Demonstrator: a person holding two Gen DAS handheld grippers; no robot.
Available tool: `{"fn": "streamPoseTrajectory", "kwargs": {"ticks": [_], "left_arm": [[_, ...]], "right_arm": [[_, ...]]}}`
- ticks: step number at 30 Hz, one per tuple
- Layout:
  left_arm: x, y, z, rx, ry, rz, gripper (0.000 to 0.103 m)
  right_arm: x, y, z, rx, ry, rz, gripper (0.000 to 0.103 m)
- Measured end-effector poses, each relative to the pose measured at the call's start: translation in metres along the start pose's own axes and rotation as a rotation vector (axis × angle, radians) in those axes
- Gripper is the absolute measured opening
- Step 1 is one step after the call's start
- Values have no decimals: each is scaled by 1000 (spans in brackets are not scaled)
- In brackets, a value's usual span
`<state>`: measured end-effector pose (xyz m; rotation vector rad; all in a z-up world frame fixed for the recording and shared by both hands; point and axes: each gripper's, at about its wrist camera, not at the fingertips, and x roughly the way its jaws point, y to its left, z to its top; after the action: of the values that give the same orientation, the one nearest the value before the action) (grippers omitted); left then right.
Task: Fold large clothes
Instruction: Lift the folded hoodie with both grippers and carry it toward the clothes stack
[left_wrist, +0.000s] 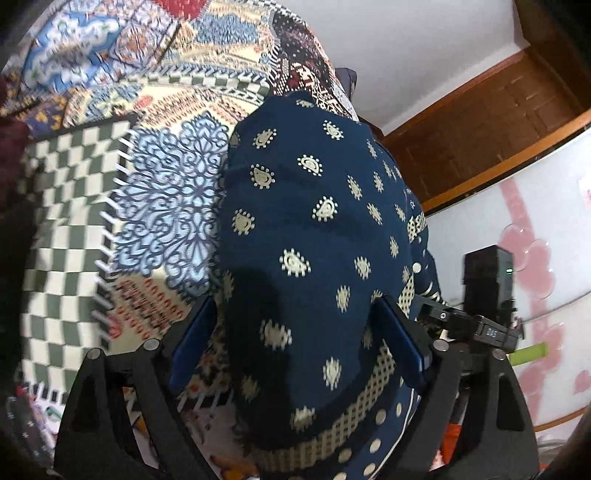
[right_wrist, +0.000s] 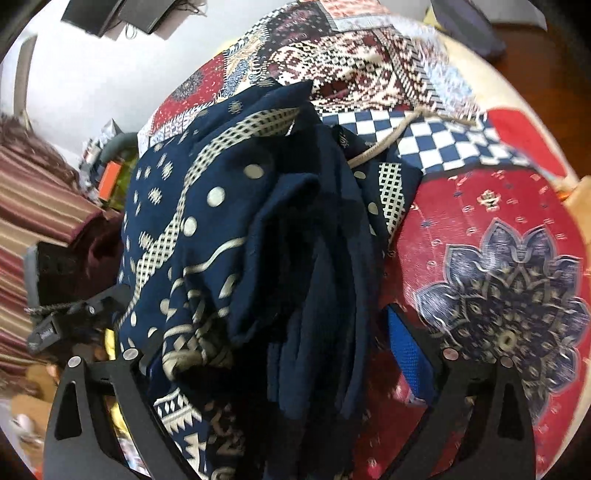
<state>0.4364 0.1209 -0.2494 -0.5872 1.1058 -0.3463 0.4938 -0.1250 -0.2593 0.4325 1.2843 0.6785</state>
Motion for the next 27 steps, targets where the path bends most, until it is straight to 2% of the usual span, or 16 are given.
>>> {"fn": "streamPoseTrajectory", "kwargs": {"ticks": [3, 7, 10, 12, 14, 18, 21, 27], "left_arm": [[8, 4, 5, -38, 18, -49, 89], [11, 0, 6, -41, 25, -68, 85], [6, -9, 3, -18, 7, -50, 73], [-2, -16, 0, -3, -6, -52, 57], [-12, -24, -2, 3, -11, -67, 48], [-45, -56, -10, 88, -54, -31, 45], [-83, -76, -12, 135, -110, -39, 45], [-172, -108, -8, 207, -233, -42, 45]], "right_arm": [[4, -7, 4, 39, 12, 66, 99], [2, -3, 2, 47, 15, 85, 93], [-5, 3, -2, 59, 20, 132, 66], [-14, 8, -2, 53, 7, 122, 46], [-25, 14, -6, 48, -5, 112, 39], [-48, 37, -13, 21, -21, 101, 36], [-70, 63, -20, -30, -60, 90, 36], [-119, 139, -19, -145, -158, 110, 36]]}}
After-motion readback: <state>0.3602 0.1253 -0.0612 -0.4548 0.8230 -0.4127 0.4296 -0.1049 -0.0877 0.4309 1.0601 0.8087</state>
